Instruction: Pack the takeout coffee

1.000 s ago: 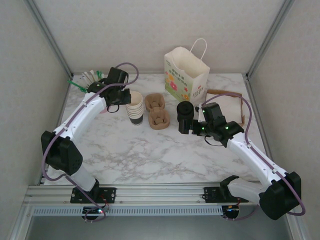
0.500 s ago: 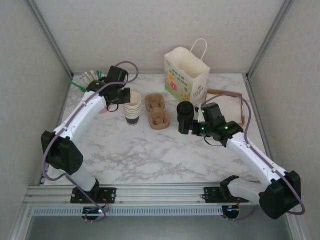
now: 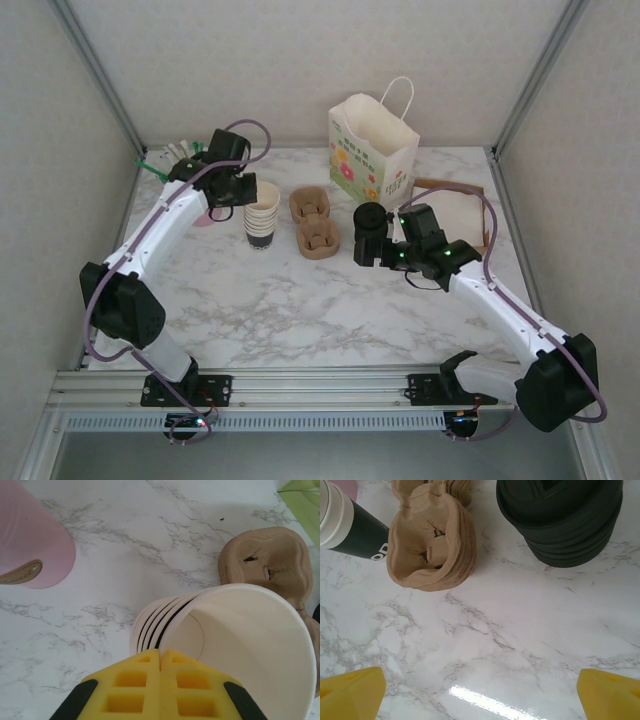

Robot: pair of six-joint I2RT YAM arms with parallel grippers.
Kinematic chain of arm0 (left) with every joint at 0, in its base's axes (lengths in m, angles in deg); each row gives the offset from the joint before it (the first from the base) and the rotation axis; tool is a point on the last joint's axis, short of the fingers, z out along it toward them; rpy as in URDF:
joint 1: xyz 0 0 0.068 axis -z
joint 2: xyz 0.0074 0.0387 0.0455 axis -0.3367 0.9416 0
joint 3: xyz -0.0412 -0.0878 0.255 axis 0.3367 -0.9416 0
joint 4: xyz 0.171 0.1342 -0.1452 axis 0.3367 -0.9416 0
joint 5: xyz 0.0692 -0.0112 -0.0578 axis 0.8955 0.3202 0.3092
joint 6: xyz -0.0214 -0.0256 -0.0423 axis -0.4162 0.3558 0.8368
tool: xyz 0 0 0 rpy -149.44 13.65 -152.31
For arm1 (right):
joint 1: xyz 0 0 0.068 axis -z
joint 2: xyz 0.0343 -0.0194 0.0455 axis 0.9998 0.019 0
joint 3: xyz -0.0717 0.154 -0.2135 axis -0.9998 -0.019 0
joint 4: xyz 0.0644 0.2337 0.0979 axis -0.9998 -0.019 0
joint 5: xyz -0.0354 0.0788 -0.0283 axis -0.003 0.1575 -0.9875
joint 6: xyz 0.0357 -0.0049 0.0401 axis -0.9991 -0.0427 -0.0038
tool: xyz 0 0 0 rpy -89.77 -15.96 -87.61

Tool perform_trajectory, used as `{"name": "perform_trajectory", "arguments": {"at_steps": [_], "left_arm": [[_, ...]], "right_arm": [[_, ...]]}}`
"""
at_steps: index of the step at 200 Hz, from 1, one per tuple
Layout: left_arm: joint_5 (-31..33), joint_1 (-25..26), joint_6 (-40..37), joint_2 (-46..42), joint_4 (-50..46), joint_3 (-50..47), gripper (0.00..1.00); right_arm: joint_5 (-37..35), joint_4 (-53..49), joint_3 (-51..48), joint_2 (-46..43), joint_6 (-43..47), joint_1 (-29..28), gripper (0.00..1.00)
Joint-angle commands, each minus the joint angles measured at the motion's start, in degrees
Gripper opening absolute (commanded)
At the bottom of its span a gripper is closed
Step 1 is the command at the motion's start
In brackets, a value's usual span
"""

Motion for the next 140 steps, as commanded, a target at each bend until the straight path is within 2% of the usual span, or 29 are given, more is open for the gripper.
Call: {"name": "perform_trajectory", "arguments": {"at_steps": [1, 42, 79, 111, 140], "left_arm": [[-4.6, -1.5, 0.7, -2.8, 1.5, 0.0, 0.00], [-8.0, -2.8, 0.7, -4.2, 2.2, -1.0, 0.00], [-9.9, -3.6, 0.8, -5.1, 2.9, -2.6, 0.00], [-10.3, -4.1, 0.6, -5.5, 3.5, -4.1, 0.00], [-11.2, -4.9, 0.4, -6.0, 4.0, -5.2, 0.00]], "right_arm": [[1.7, 2.6, 2.4, 2.0, -1.8, -0.9, 0.99], [4.8, 6.9, 6.6, 8.1, -5.4, -2.2, 0.99], [10.9, 14.6, 11.5, 15.7, -11.2, -2.4, 0.98], [17.2, 25.1, 14.6, 22.6, -17.5, -2.4, 0.91], [23.0, 33.9, 17.4, 28.9, -23.7, -2.6, 0.79]]}}
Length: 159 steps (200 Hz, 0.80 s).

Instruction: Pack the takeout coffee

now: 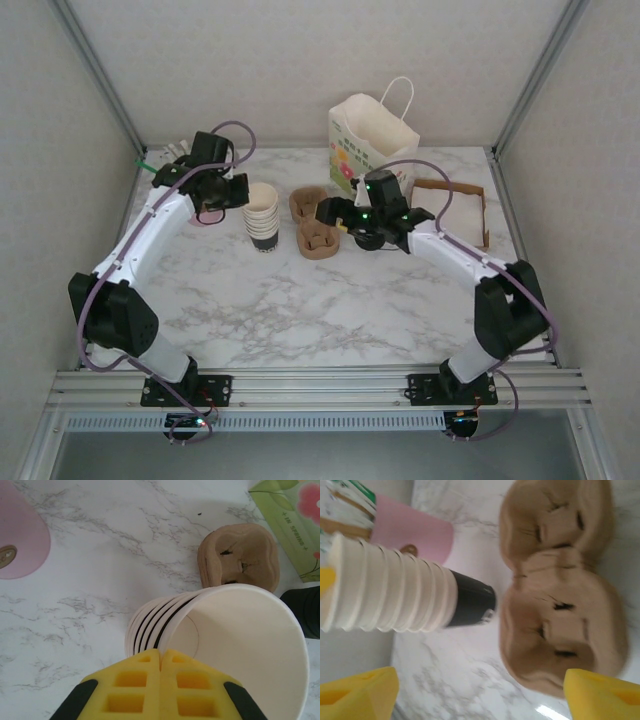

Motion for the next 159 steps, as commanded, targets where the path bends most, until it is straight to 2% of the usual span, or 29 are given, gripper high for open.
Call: {"name": "perform_trajectory", "arguments": {"at_steps": [1, 47, 102, 159], "left_arm": [[-1.9, -1.0, 0.1, -2.5, 1.8, -0.8, 0.00], [-3.6, -2.7, 0.0, -3.2, 2.9, -2.8, 0.00], [-4.5, -3.4, 0.1, -3.4, 3.4, -3.2, 0.00], [-4.7, -3.6, 0.1, -3.1, 3.8, -3.4, 0.00]], "right_arm": [[7.2, 10.5, 3.5, 4.2, -7.4, -0.6, 0.79], [10.7, 15.6, 8.8, 12.1, -12.0, -2.7, 0.67], [13.8, 19.4, 13.0, 18.1, -15.3, -5.0, 0.66], [15.1, 21.8, 13.7, 20.2, -17.3, -5.8, 0.64]]}}
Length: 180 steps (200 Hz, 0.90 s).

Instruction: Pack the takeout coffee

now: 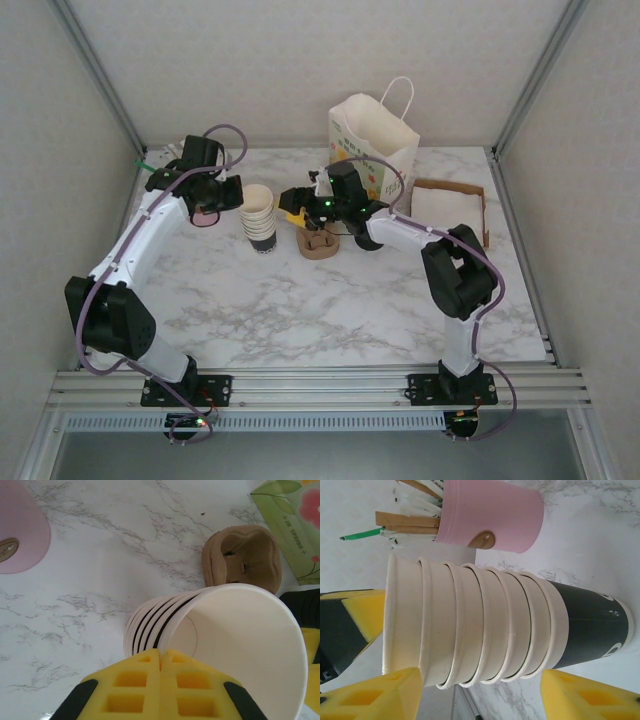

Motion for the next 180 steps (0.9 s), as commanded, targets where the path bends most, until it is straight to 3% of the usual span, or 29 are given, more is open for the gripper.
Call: {"name": "perform_trajectory", "arguments": {"at_steps": [1, 180], "left_arm": [[-1.5, -0.8, 0.1, -1.7, 1.4, -0.3, 0.00], [-1.0, -1.0, 0.1, -1.7, 1.4, -0.8, 0.00]], "right_arm": [[1.9, 3.2, 1.9, 1.2, -1.8, -0.6, 0.64], [3.2, 8.6, 1.1, 2.9, -5.4, -0.9, 0.66]]}}
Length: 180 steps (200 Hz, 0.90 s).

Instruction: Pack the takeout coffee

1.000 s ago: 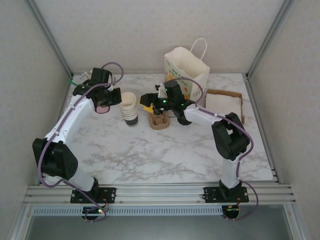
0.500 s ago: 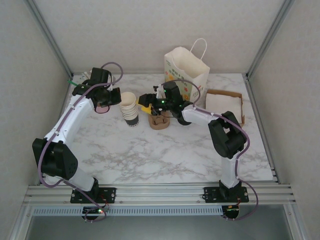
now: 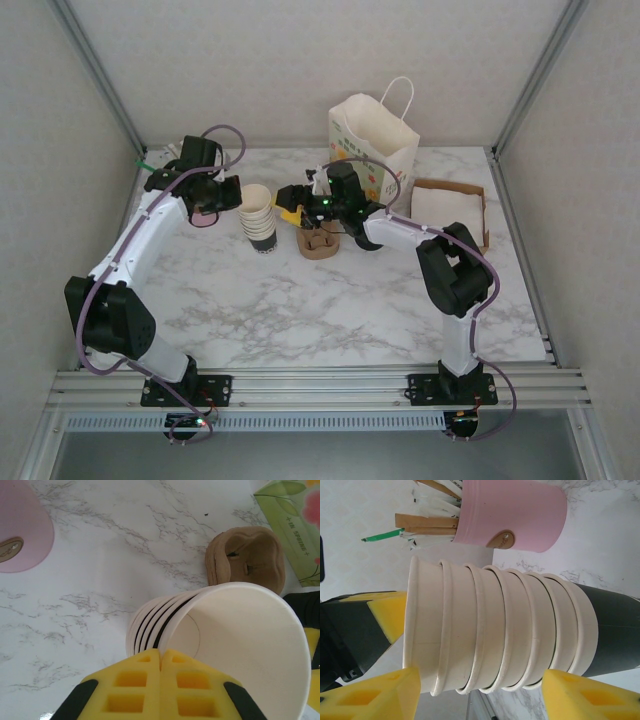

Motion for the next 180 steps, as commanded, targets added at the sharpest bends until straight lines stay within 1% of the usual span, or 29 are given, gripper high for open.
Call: {"name": "perform_trajectory", "arguments": {"at_steps": [1, 84, 129, 180], "left_arm": [[-0.9, -0.4, 0.1, -1.7, 1.1, -0.4, 0.00], [-1.4, -0.4, 0.3, -2.4, 1.5, -1.0, 0.00], [-1.2, -1.0, 0.8, -3.7, 1.9, -1.1, 0.00], [-2.0, -1.9, 1.2, -4.8, 2.5, -1.6, 0.00]], "right_arm": [[1.1, 2.3, 1.0, 1.3, -0.8, -0.6, 0.66], [0.1, 2.2, 2.8, 4.2, -1.5, -2.3, 0.65], [-1.9, -1.8, 2.9, 4.2, 0.4, -2.6, 0.64], [-2.3, -3.0, 3.2, 4.3, 0.7, -2.8, 0.64]]}}
